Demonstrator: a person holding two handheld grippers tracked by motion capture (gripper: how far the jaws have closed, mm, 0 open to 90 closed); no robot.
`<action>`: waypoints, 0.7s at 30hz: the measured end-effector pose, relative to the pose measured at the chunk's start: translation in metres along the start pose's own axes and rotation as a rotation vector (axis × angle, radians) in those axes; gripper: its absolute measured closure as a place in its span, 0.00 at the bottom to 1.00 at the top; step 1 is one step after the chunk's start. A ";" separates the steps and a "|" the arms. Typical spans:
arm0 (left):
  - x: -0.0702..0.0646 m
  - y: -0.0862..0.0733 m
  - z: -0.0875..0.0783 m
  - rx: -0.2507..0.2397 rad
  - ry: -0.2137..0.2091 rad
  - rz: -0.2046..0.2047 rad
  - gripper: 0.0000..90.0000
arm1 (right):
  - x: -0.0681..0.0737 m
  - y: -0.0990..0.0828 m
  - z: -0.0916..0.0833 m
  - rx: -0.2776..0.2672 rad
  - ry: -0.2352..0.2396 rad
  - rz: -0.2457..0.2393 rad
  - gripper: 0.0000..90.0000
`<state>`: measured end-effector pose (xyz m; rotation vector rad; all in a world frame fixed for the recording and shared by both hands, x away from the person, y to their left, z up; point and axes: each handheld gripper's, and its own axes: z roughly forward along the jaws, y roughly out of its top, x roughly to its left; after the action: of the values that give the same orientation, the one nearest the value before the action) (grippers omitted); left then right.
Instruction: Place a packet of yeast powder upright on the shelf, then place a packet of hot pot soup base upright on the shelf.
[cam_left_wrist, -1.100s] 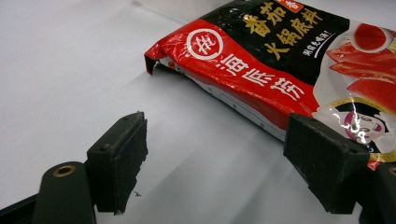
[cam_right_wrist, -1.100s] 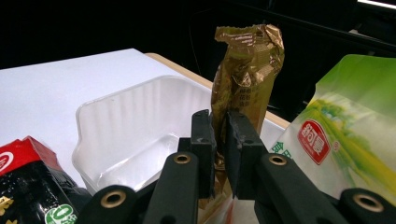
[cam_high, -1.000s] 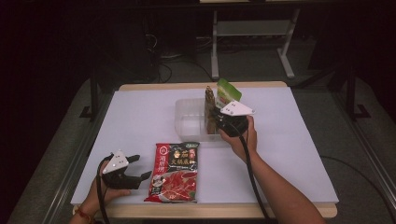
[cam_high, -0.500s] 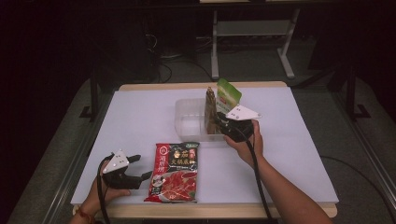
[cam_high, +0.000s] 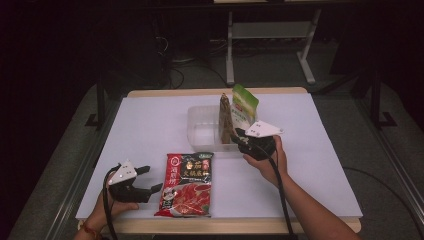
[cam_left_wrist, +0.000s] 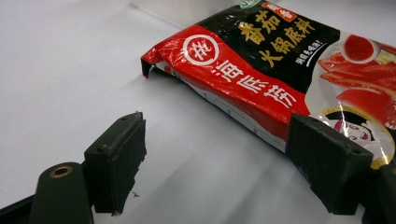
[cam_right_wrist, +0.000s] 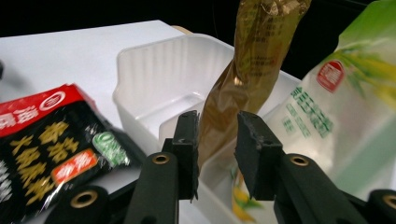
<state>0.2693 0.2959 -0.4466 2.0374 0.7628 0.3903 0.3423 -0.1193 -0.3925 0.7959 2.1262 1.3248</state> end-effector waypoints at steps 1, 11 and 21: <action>0.000 0.000 0.000 0.002 0.001 -0.002 0.21 | -0.001 -0.002 -0.004 0.006 0.001 -0.010 0.73; 0.002 0.004 0.003 0.010 -0.025 -0.040 0.19 | -0.022 -0.053 -0.060 0.059 0.034 -0.058 0.56; 0.008 0.009 0.011 0.034 -0.073 -0.095 0.17 | -0.045 -0.097 -0.093 0.119 -0.074 0.021 0.48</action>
<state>0.2841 0.2902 -0.4446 2.0264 0.8225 0.2490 0.2895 -0.2426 -0.4390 0.9032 2.1597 1.1690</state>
